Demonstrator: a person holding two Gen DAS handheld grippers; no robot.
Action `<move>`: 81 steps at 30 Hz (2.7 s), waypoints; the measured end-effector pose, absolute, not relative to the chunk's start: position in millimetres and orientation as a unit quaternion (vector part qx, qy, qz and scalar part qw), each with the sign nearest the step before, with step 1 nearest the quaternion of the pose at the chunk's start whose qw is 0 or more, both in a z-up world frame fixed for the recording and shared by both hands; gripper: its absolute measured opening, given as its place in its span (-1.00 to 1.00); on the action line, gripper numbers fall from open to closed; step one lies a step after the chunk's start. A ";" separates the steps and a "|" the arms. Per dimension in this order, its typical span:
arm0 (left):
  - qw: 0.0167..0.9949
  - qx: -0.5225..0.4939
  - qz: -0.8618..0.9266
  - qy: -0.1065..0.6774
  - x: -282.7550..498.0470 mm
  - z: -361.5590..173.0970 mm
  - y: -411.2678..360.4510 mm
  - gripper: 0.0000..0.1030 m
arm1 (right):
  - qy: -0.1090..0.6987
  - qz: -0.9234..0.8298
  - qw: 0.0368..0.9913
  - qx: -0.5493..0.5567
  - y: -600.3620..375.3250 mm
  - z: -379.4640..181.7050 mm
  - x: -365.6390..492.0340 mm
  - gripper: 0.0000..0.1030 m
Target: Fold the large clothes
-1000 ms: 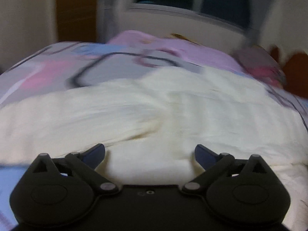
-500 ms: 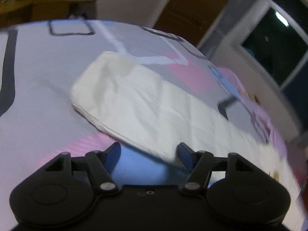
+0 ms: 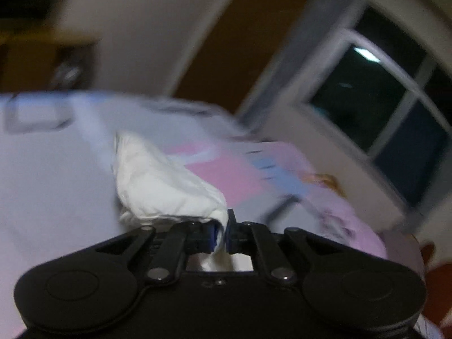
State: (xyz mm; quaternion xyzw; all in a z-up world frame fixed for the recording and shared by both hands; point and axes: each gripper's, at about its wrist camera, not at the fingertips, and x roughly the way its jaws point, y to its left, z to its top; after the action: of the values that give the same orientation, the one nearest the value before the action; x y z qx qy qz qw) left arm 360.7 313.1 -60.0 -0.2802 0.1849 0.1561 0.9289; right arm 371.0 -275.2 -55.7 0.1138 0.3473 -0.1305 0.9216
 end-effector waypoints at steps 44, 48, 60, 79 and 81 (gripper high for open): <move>0.940 -0.084 -0.077 0.321 470.6 -85.9 92.6 0.24 | 0.394 0.089 0.890 0.212 -238.8 -97.8 465.2 -0.82; 0.939 -0.062 -0.094 0.326 471.3 -92.1 81.7 0.20 | 0.339 0.056 0.922 0.180 -255.2 -70.6 437.9 -0.83; 0.919 -0.026 -0.097 0.382 484.9 -121.9 83.6 0.25 | 0.398 0.002 0.912 0.102 -255.9 -106.2 441.4 -0.82; 0.903 0.010 -0.122 0.412 571.8 -157.5 81.2 1.00 | 0.386 0.034 0.921 0.036 -232.8 -151.2 509.9 -0.11; 0.909 0.019 -0.117 0.401 566.3 -161.3 78.6 1.00 | 0.372 0.027 0.927 0.032 -230.4 -157.0 506.8 -0.11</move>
State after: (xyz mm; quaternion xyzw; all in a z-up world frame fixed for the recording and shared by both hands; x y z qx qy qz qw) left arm 566.3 78.6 -161.3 0.0193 0.4006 -0.1168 0.9086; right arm 506.8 -230.4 -157.0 0.0318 0.3717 0.0273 0.9274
